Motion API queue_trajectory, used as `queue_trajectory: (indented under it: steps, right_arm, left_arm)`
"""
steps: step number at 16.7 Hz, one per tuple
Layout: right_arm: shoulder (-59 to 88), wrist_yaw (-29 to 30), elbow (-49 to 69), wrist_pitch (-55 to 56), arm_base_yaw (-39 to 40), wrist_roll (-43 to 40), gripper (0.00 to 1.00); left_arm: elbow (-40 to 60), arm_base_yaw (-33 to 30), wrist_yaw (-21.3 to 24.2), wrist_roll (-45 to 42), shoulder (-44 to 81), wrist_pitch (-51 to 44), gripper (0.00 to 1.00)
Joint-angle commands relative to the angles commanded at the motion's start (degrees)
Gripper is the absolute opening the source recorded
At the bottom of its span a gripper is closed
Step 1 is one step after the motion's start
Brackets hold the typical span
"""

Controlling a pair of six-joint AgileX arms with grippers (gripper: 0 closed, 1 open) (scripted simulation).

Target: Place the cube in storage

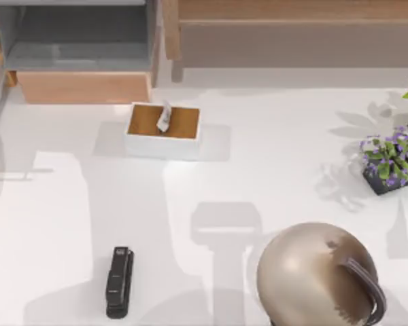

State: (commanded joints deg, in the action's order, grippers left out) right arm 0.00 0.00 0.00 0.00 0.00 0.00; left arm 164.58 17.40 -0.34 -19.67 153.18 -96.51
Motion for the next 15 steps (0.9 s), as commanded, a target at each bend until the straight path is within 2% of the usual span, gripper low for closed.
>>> queue_trajectory:
  steps: [4,10,15]
  right_arm:
    - [0.0,0.0,0.0,0.0,0.0,0.0,1.0]
    - [0.0,0.0,0.0,0.0,0.0,0.0,1.0]
    - [0.0,0.0,0.0,0.0,0.0,0.0,1.0]
  left_arm:
    - [1.73,1.61,1.53,-1.2,5.53,-1.03,0.0]
    - [1.73,1.61,1.53,-1.2,5.53,-1.03,0.0]
    - [1.73,1.61,1.53,-1.2,5.53,-1.03,0.38]
